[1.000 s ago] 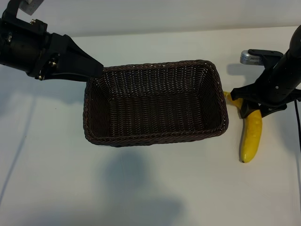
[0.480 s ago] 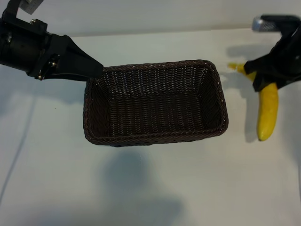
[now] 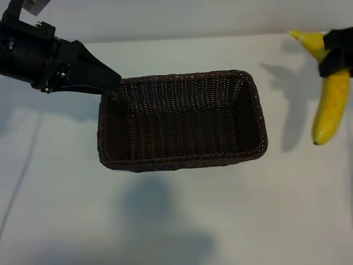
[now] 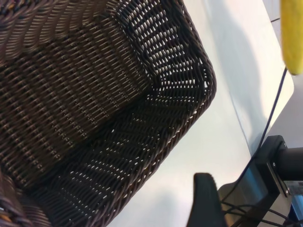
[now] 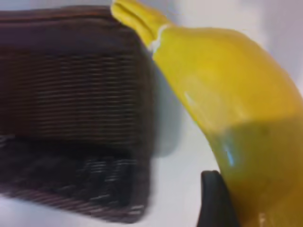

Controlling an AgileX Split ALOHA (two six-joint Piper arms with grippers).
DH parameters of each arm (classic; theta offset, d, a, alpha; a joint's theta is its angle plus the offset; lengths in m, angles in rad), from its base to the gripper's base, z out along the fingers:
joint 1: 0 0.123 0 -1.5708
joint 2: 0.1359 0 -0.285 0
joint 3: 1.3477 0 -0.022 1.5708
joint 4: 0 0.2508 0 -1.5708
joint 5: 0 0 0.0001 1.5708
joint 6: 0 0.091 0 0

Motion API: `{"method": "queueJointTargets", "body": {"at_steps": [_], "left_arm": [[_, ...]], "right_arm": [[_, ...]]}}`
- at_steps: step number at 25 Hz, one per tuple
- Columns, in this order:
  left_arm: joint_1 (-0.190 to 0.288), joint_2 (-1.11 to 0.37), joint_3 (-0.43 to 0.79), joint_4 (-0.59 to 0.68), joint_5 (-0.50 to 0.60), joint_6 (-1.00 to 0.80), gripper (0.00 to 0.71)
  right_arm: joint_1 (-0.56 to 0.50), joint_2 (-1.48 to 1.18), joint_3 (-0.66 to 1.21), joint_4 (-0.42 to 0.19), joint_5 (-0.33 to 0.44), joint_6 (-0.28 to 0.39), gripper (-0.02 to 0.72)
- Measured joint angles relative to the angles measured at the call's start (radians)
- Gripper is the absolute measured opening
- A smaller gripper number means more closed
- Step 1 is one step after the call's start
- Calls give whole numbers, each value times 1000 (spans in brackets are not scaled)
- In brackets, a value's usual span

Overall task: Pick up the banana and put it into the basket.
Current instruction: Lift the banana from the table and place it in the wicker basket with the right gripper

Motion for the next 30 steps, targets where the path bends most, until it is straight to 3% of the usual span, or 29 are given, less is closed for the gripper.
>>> {"method": "queueJointTargets", "body": {"at_steps": [3, 6, 12, 23, 30], "left_arm": [[0, 0, 0, 0, -1, 0, 516], [0, 0, 0, 0, -5, 0, 516], [0, 0, 0, 0, -9, 0, 516], [0, -1, 0, -14, -1, 3, 516], [0, -1, 0, -42, 5, 22, 516]], "right_arm": [[19, -1, 0, 125, 10, -50, 442], [57, -1, 0, 185, -1, -82, 442], [134, 30, 0, 219, -25, -92, 442], [248, 135, 0, 360, -71, -138, 441], [309, 187, -9, 372, -151, -145, 441]]}}
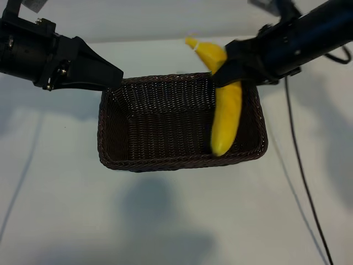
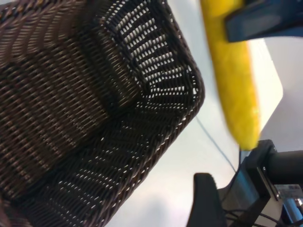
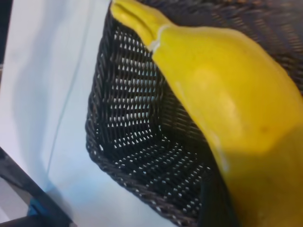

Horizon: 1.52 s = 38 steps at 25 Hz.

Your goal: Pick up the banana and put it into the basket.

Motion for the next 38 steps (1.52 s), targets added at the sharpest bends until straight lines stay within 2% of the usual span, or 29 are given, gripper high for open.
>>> {"method": "queueJointTargets", "body": {"at_steps": [5, 23, 25, 28, 30, 38], "left_arm": [[0, 0, 0, -6, 7, 0, 516], [0, 0, 0, -9, 17, 3, 516], [0, 0, 0, -9, 17, 3, 516], [0, 0, 0, -9, 17, 3, 516], [0, 0, 0, -10, 17, 3, 516], [0, 0, 0, -10, 17, 3, 516]], "right_arm": [[57, 72, -2, 2, -49, -19, 441], [59, 106, -40, -4, -27, -22, 441], [59, 106, -40, -4, -27, -22, 463], [59, 106, -40, -2, -27, -22, 548], [59, 106, -40, -7, -27, -20, 577], [59, 107, -74, -15, -16, -3, 545]]}}
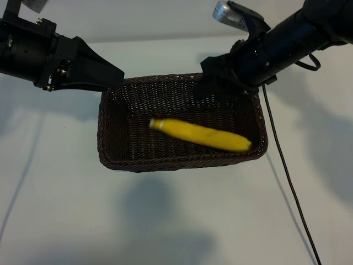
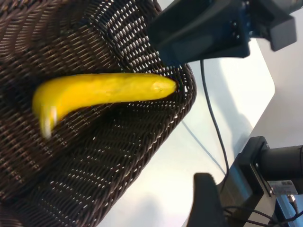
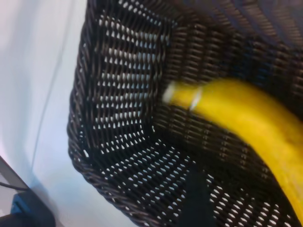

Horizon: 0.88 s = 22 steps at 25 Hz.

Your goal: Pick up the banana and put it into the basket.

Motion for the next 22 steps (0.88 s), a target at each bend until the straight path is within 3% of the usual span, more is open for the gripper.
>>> {"method": "queueJointTargets", "body": {"at_steps": [2, 7, 12, 22], "left_arm": [[0, 0, 0, 0, 0, 0, 516], [0, 0, 0, 0, 5, 2, 516], [0, 0, 0, -31, 16, 35, 516], [0, 0, 0, -167, 5, 115, 515]], "right_arm": [[0, 0, -27, -7, 24, 1, 540], [-3, -2, -73, -96, 103, 3, 535], [-20, -48, -75, -171, 120, 3, 499], [-100, -149, -77, -177, 121, 1, 450]]}}
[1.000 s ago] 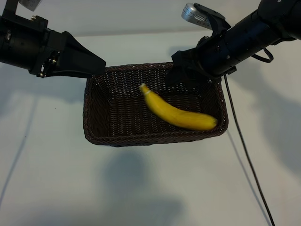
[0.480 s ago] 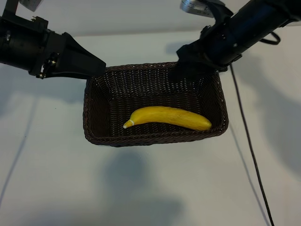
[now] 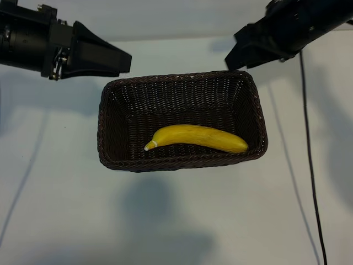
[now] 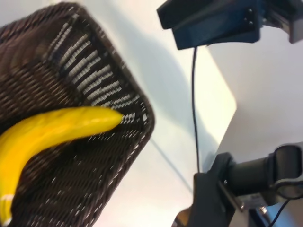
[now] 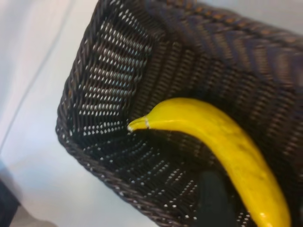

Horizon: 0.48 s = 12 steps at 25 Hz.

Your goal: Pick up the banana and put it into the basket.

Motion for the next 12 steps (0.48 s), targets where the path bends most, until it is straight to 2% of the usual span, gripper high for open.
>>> {"method": "queueJointTargets", "body": {"at_steps": [5, 9, 12], "left_arm": [[-11, -2, 1, -57, 0, 27, 509], [-69, -2, 4, -50, 0, 31, 488], [-94, 0, 4, -33, 0, 12, 473]], "right_arm": [[-80, -9, 0, 11, 5, -17, 447], [-111, -9, 2, 71, 4, -54, 447], [-111, -9, 2, 87, 5, -69, 446]]}}
